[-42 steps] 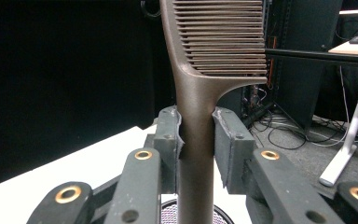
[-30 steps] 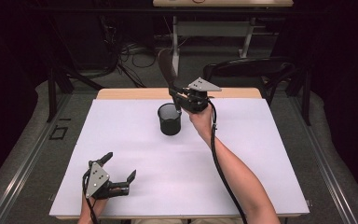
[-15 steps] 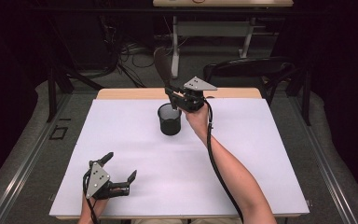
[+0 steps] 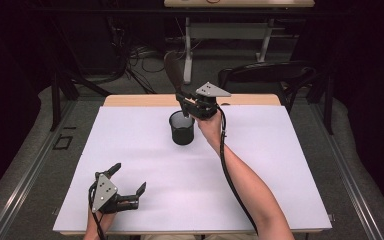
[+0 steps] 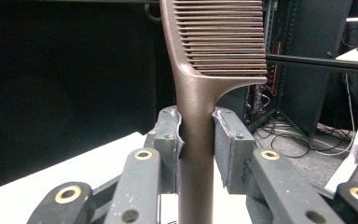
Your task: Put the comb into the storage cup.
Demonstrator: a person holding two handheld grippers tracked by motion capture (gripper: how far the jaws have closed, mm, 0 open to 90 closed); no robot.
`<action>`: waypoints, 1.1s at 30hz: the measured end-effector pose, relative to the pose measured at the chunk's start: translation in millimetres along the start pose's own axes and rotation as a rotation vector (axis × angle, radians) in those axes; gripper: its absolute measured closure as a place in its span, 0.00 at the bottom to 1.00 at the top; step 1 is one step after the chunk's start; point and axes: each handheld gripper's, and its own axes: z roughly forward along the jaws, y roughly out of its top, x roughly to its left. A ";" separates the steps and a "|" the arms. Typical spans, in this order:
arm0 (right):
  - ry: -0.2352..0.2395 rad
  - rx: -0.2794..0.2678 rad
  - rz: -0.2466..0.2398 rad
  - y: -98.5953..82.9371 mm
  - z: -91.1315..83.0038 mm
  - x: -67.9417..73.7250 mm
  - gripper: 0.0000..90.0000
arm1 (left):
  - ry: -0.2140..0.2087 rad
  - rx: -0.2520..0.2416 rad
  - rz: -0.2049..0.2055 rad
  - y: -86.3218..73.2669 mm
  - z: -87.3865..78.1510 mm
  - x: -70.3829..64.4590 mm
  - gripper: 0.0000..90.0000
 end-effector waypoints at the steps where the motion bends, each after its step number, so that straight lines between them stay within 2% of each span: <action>1: 0.001 0.000 -0.003 0.1 0.4 0.2 0.81 | 0.001 0.000 0.000 0.1 -0.2 0.0 0.00; 33: 0.020 0.030 -0.020 -9.3 14.2 5.0 0.81 | -0.001 -0.002 -0.002 -0.2 -0.4 0.7 0.00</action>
